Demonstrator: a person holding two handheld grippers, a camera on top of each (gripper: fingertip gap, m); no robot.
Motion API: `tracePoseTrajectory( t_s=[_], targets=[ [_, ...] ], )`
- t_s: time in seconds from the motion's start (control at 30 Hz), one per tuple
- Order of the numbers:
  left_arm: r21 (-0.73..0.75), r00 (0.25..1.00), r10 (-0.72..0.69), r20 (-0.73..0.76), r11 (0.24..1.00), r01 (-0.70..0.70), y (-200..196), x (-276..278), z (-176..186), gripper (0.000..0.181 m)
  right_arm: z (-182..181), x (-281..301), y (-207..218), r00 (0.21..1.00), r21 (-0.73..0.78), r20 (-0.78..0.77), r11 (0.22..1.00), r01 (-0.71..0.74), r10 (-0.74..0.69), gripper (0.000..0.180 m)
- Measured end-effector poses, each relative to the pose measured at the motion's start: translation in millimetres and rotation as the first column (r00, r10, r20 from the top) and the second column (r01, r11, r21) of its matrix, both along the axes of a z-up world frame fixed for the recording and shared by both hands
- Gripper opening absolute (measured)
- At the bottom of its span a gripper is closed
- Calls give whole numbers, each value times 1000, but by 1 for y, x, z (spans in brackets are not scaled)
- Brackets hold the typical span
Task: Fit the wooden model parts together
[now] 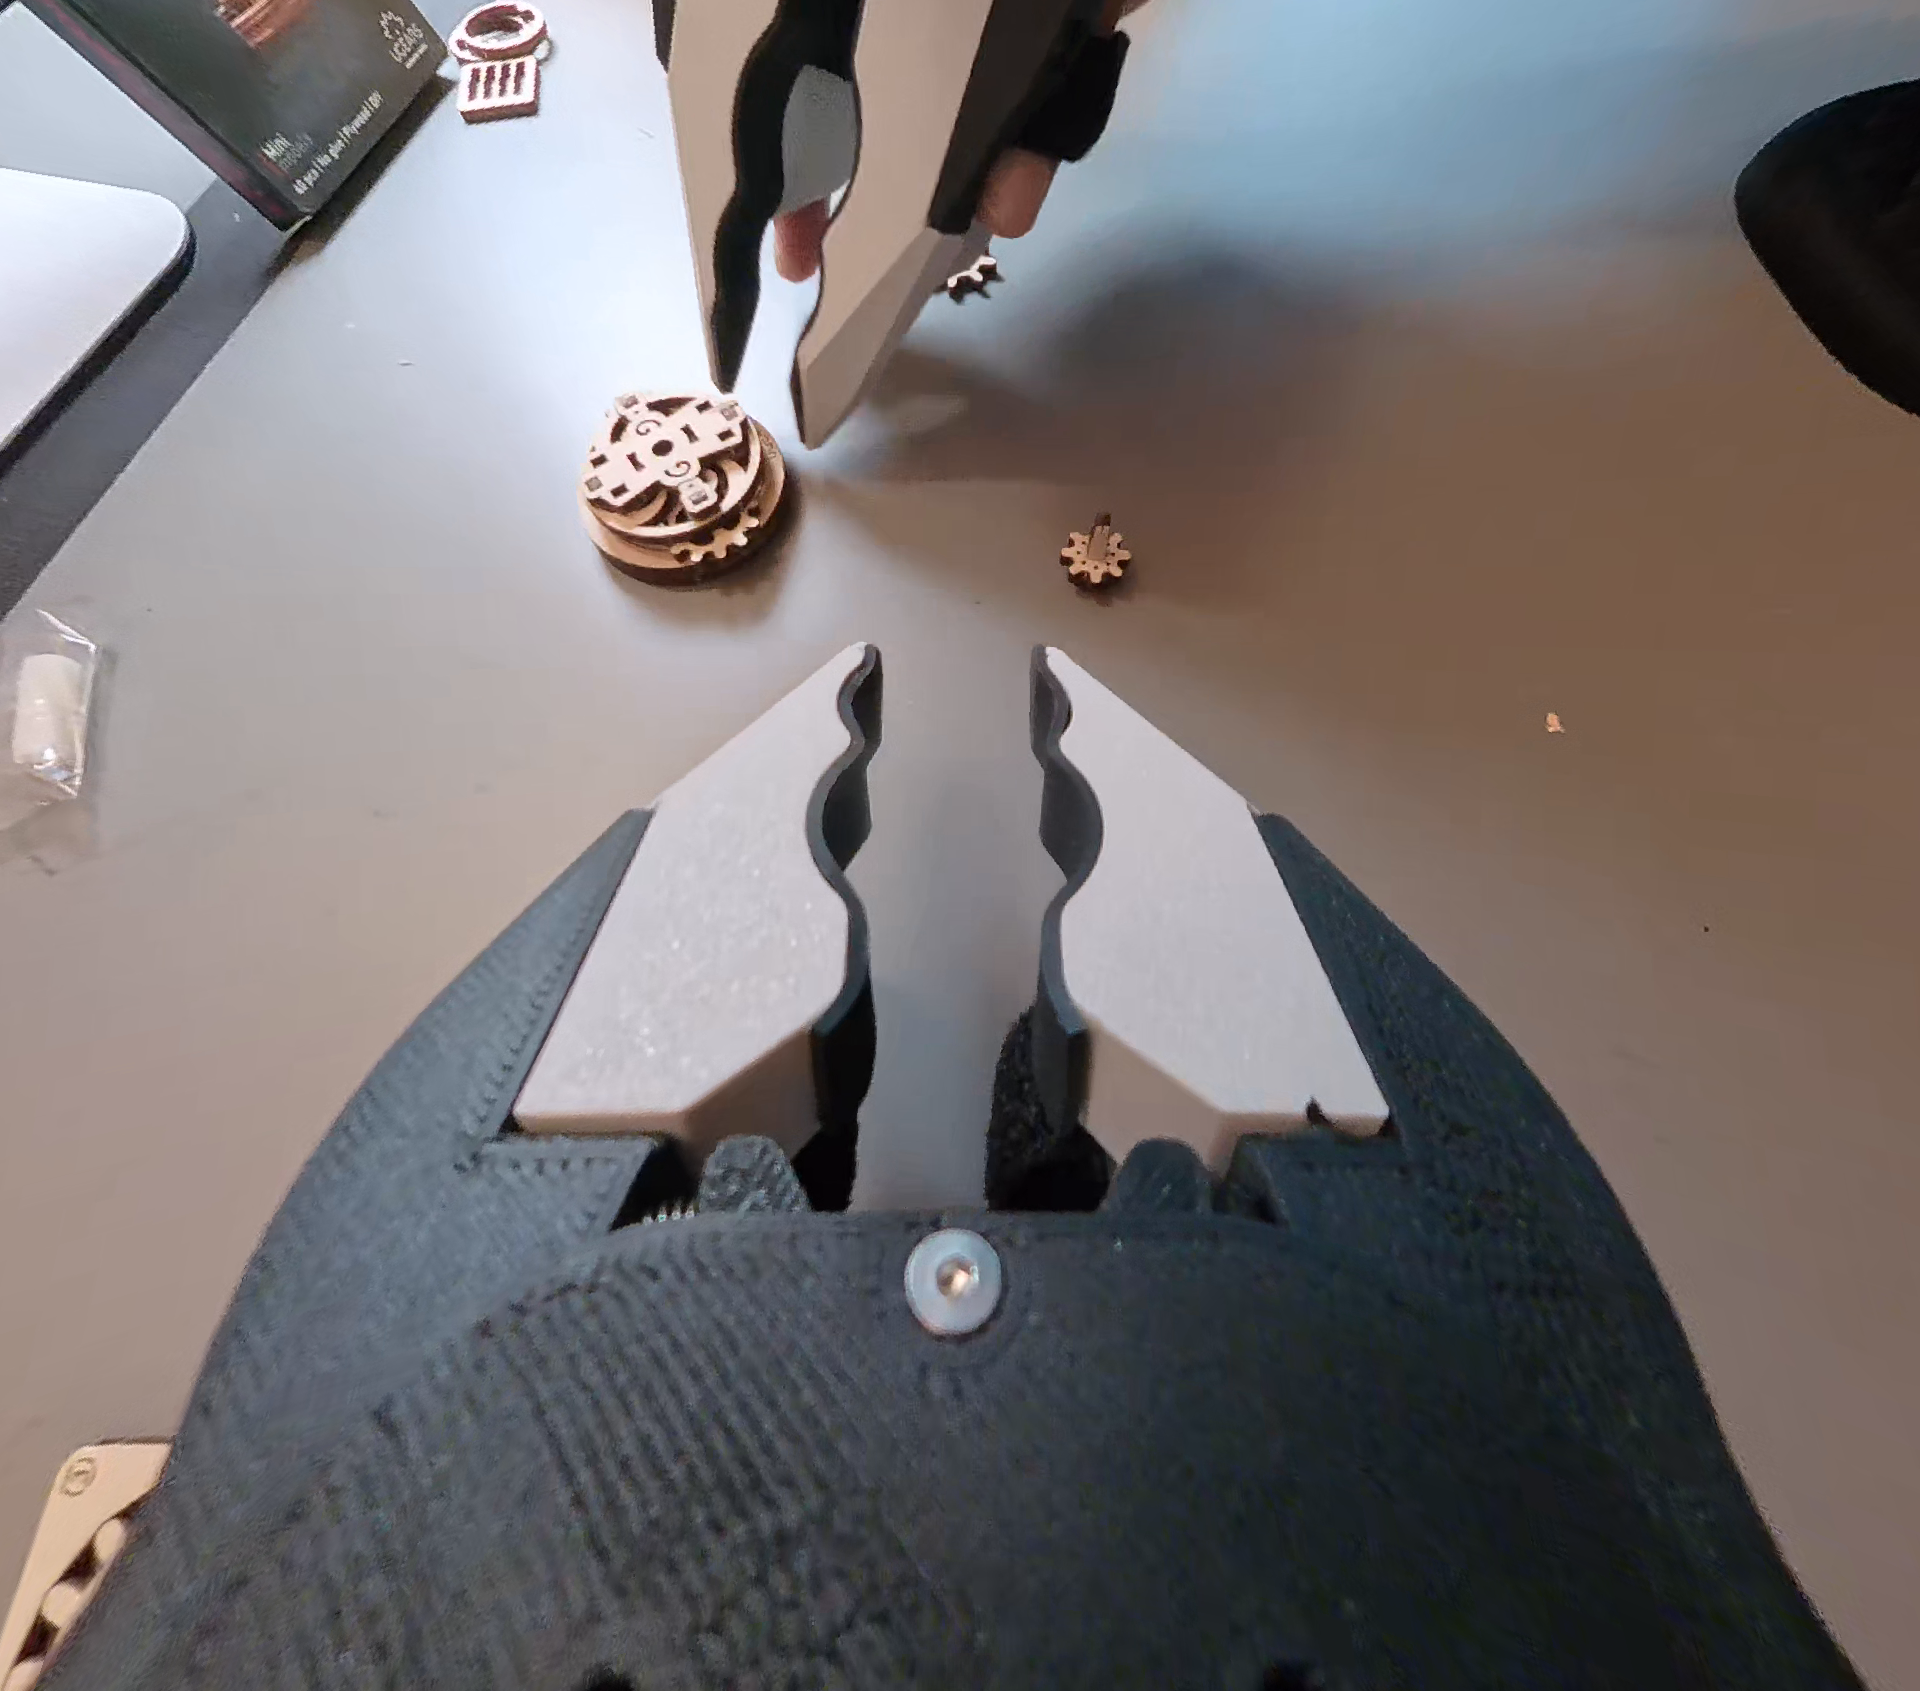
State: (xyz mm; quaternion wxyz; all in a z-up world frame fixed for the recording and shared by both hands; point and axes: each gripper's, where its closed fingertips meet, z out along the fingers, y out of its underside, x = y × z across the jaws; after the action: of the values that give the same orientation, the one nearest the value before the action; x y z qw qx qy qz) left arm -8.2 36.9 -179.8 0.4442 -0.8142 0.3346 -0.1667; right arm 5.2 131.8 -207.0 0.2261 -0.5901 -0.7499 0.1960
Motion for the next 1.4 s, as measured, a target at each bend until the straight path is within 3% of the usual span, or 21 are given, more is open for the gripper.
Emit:
tracePoseTrajectory(
  t_s=[0.03,0.27,0.53,0.77,0.97,1.03,1.13,1.27,1.33,1.4],
  targets=[
    [5,1000,1,-7,1000,-1,0,0,0,27,0,1,0,1000,4,4,1000,-1,1,29],
    [11,1000,-5,-6,1000,5,-1,3,2,27,9,-20,-3,1000,-55,-26,998,5,-6,67],
    [10,1000,2,-4,1000,-2,0,-1,1,27,-3,-28,-5,999,-52,13,998,-34,35,54],
    [95,1000,-14,-13,995,15,0,2,11,36,27,-10,-40,994,-233,-6,967,-106,107,51],
    [350,993,-72,-98,931,102,-7,18,45,52,66,14,-95,976,-553,-82,805,-214,203,51],
    [397,988,-115,-102,906,146,-14,28,55,47,75,18,-107,972,-638,-112,735,-231,209,51],
    [416,985,-152,-78,893,171,-23,37,65,25,84,25,-124,962,-725,-141,637,-260,233,52],
    [428,980,-196,17,888,170,-32,39,81,20,100,27,-137,950,-795,-221,523,-308,222,52],
    [376,984,-147,102,921,98,-25,30,83,16,104,22,-130,955,-781,-241,550,-295,170,56],
    [261,976,-73,205,965,18,-16,18,77,12,108,17,-112,954,-702,-283,657,-275,97,58]
  ],
)
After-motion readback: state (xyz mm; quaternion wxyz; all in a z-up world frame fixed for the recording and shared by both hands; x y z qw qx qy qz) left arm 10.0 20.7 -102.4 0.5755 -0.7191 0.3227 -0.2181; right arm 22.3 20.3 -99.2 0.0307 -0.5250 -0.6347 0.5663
